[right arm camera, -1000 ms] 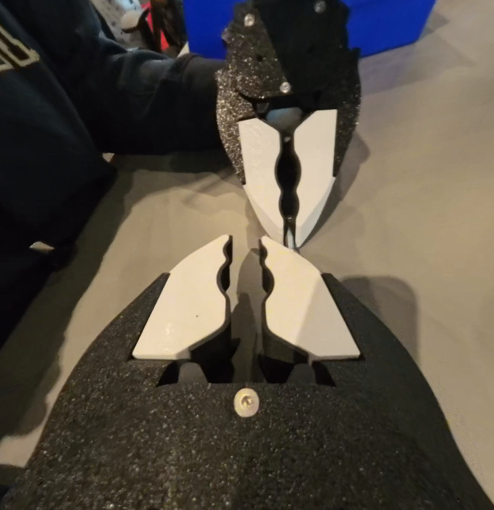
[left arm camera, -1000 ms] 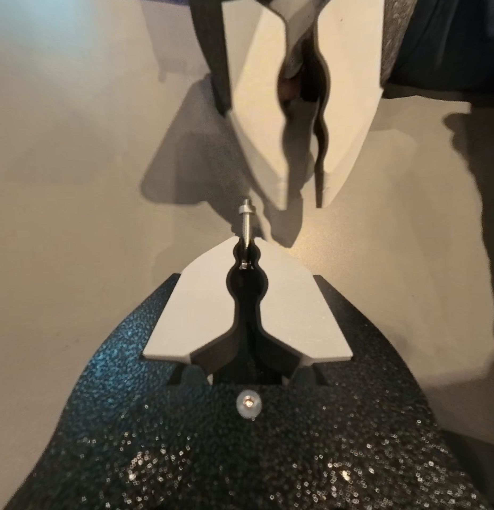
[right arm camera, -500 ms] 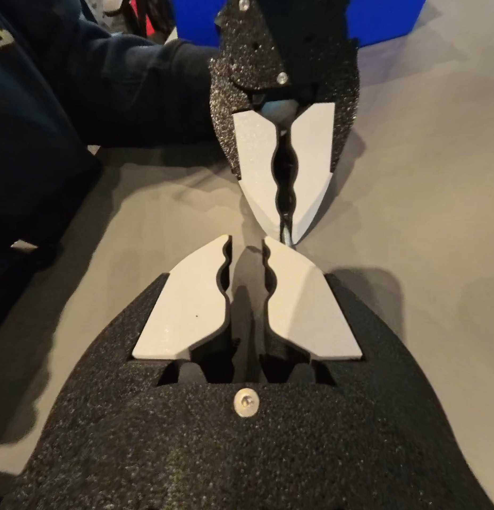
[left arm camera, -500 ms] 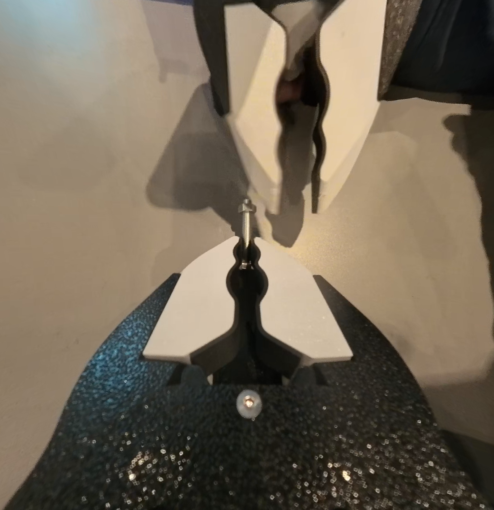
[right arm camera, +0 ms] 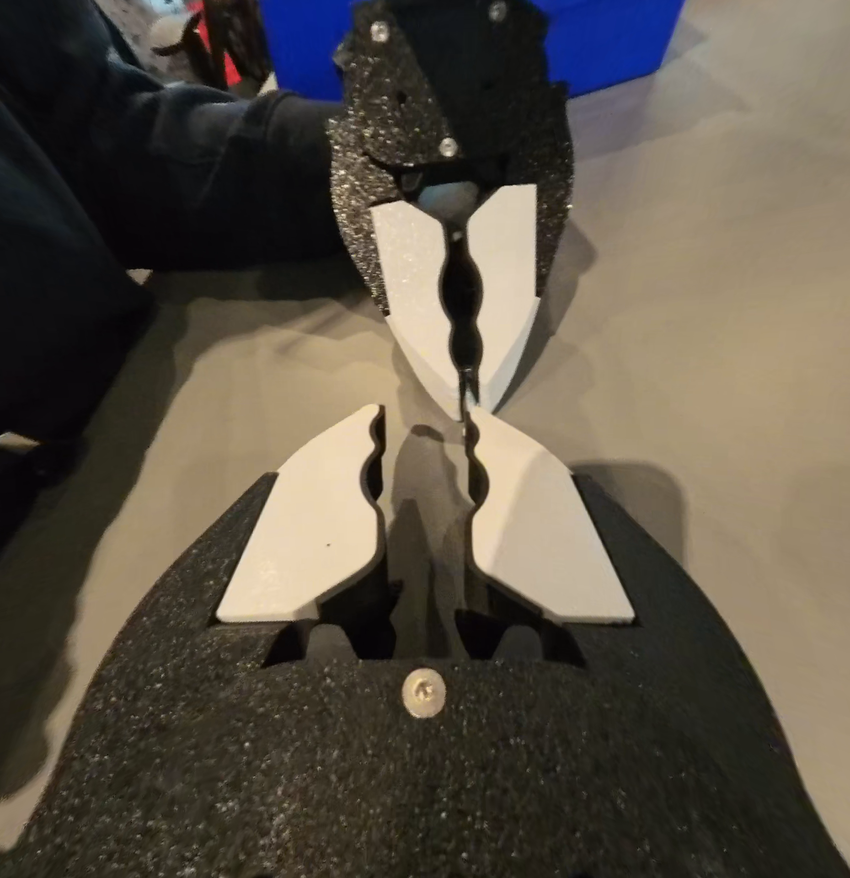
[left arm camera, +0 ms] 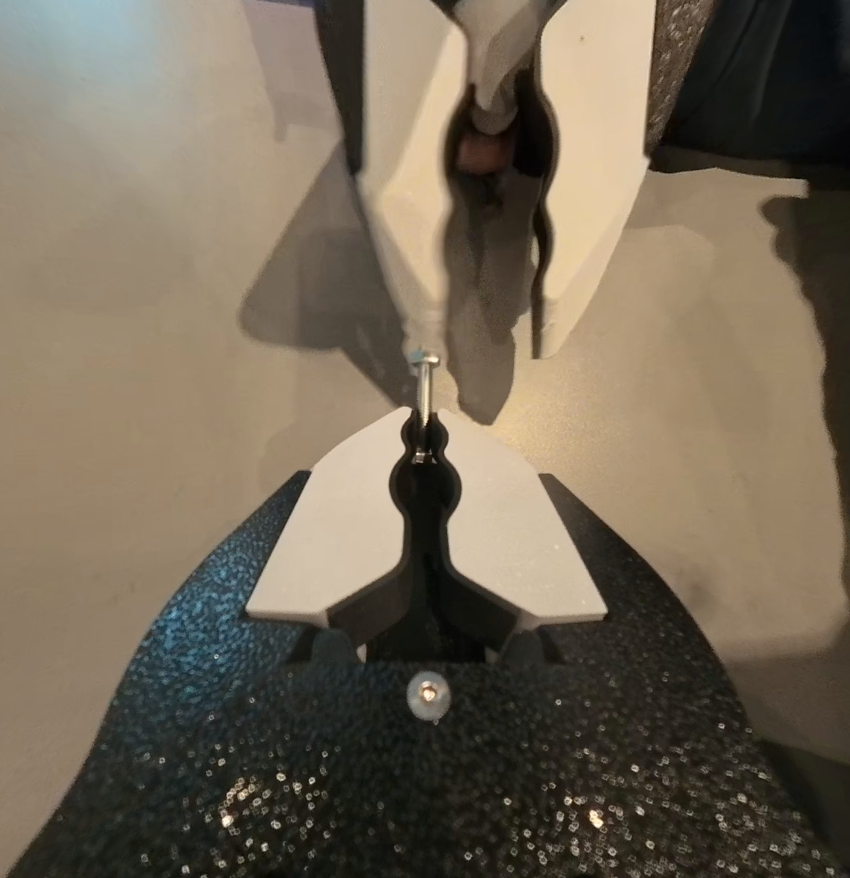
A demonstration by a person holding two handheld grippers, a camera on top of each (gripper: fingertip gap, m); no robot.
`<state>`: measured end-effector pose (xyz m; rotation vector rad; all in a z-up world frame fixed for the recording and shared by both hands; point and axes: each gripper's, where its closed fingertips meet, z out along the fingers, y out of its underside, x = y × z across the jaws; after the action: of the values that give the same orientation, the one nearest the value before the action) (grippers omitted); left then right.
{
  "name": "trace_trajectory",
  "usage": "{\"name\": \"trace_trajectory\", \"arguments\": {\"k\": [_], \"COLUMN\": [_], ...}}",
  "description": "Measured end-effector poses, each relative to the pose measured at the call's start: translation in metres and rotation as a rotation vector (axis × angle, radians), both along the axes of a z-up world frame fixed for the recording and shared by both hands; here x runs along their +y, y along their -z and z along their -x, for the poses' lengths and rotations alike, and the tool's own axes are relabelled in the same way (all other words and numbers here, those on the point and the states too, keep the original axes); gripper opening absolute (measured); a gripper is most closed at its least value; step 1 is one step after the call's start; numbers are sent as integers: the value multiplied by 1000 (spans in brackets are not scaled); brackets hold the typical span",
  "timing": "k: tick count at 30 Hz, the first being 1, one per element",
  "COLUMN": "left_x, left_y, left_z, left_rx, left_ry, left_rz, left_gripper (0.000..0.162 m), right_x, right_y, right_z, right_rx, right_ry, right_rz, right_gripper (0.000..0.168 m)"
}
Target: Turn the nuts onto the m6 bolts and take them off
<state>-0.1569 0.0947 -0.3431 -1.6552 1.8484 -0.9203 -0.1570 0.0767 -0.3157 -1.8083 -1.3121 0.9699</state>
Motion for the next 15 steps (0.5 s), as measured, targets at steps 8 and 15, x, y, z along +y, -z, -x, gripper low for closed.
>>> {"name": "trace_trajectory", "arguments": {"k": [8, 15], "left_x": [0, 0], "left_y": [0, 0], "left_z": [0, 0], "left_rx": [0, 1], "left_ry": [0, 0], "left_rz": [2, 6], "left_gripper": [5, 5], "right_x": [-9, 7], "right_y": [3, 6], "right_z": [3, -1], "right_rx": [-27, -49], "right_ry": [-70, 50], "right_rz": [-27, -28], "right_gripper": [11, 39]}}
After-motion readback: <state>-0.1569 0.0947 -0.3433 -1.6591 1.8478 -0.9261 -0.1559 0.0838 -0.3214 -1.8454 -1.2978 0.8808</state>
